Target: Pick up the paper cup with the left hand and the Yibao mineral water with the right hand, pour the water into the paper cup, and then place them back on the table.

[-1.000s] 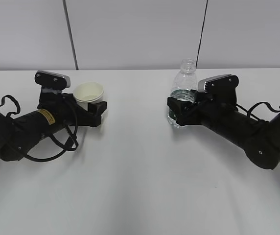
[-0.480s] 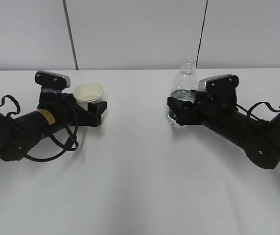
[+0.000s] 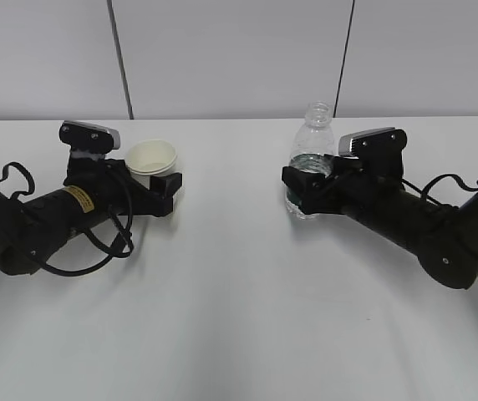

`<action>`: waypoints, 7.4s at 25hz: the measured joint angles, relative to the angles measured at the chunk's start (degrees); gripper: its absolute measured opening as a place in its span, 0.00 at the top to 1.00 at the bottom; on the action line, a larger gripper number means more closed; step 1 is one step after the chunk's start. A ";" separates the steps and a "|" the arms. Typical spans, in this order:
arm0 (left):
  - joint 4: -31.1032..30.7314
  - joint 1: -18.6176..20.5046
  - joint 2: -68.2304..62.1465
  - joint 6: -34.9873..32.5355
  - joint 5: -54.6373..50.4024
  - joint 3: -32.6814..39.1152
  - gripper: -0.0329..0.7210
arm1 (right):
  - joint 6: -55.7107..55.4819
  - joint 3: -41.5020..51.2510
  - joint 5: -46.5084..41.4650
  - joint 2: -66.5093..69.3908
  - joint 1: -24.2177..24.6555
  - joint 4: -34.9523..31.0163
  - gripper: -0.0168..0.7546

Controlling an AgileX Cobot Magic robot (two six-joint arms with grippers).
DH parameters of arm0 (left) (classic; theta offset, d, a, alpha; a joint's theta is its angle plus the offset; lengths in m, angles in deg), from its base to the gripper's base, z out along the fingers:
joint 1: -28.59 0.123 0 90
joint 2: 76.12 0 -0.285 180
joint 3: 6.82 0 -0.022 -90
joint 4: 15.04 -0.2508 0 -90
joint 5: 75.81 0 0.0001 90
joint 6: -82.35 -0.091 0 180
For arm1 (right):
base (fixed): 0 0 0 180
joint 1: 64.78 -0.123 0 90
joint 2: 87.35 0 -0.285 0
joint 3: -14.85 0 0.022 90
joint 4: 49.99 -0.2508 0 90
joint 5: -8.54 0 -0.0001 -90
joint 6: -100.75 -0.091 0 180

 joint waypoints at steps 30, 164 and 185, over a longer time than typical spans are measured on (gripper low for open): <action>0.00 0.00 0.00 0.00 0.00 0.00 0.20 | -0.69 0.00 -1.81 -7.27 0.00 1.71 0.12; 17.93 2.16 57.31 -3.37 -122.82 -7.30 0.27 | 11.51 -13.46 -129.99 -61.64 0.00 -21.58 0.22; 20.11 2.16 92.04 -3.51 -124.57 3.41 0.29 | 15.99 3.62 -131.36 -99.27 0.00 -25.41 0.22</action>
